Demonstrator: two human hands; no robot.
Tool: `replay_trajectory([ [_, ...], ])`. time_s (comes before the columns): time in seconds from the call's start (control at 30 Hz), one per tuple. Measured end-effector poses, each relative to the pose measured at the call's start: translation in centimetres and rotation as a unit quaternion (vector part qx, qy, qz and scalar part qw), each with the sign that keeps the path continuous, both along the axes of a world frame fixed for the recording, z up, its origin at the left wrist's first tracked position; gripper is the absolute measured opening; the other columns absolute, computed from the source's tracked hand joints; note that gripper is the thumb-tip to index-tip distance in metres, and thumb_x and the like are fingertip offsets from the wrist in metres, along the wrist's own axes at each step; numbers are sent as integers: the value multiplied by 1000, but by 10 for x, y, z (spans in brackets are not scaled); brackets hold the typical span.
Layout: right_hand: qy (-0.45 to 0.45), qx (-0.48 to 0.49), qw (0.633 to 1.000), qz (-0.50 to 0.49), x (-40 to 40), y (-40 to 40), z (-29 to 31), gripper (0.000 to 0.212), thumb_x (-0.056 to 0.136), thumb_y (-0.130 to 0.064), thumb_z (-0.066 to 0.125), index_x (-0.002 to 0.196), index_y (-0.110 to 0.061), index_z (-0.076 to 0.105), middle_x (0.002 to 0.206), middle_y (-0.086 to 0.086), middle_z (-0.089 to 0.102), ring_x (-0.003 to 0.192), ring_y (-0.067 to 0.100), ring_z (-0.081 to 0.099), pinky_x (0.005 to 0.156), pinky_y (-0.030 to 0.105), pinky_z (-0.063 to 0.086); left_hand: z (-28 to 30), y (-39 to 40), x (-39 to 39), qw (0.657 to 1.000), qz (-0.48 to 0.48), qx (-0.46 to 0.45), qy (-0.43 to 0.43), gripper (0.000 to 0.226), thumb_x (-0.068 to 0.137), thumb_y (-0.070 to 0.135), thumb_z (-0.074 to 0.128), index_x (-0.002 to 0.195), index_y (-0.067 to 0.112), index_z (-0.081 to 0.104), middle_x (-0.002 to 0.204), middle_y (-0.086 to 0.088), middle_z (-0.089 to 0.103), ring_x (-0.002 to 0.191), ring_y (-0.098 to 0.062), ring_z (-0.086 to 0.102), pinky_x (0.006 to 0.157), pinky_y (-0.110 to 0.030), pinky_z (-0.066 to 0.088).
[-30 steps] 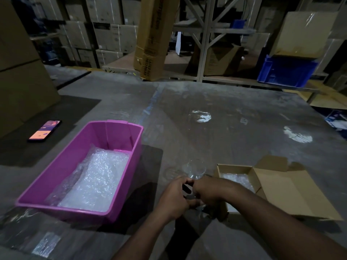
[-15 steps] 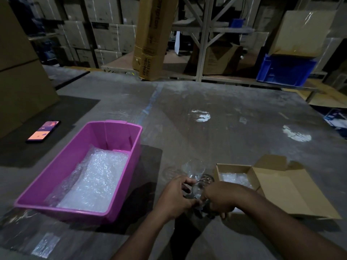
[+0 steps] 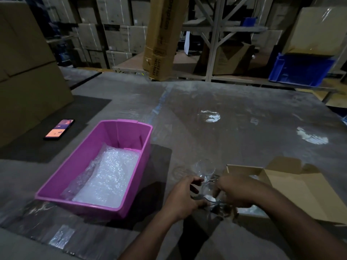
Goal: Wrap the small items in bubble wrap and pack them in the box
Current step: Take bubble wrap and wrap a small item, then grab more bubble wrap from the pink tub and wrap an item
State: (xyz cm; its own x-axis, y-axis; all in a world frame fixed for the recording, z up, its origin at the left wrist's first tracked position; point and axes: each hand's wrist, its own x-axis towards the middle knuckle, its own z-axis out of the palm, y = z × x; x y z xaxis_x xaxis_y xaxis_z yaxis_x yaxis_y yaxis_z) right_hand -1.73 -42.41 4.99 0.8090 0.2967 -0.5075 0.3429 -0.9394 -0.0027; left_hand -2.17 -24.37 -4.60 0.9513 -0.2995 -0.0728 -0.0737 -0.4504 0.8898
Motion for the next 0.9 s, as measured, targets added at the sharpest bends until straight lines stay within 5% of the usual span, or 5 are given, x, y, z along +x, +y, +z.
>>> replay_trajectory([
  [0.17,-60,54,997,-6,-11,10,37,39,95,-17,55,127,-36,66,122,-8,68,101,13,62,69,22,44,39,36,-7,998,48,-29,-31,53,76,26,89,124,28,64,113,12,67,94,-3,65,82,-26,59],
  [0.3,-112,129,985,30,-4,46,50,40,91,-20,56,123,-41,66,115,-9,71,108,14,63,81,29,48,69,85,-4,985,129,-73,-94,16,87,15,78,100,23,72,87,8,75,78,-3,68,73,-20,54],
  [0.47,-98,338,936,17,16,120,33,37,90,-9,55,111,-31,76,88,-16,72,59,-11,57,55,7,39,80,162,3,933,317,52,-162,5,89,22,76,89,23,71,77,8,71,69,-1,65,64,-22,54],
  [0.67,-103,415,904,24,13,188,12,31,89,-10,57,106,-24,79,105,-11,77,92,4,70,88,29,55,56,236,31,877,217,424,72,69,80,58,77,132,16,60,134,-3,63,116,-24,62,98,-37,49],
  [0.9,-106,400,909,41,7,208,6,34,88,-7,55,106,-23,79,108,-11,76,97,9,69,87,29,54,46,240,38,833,139,519,134,97,75,48,86,150,13,35,147,-8,54,127,-31,57,102,-43,49],
])
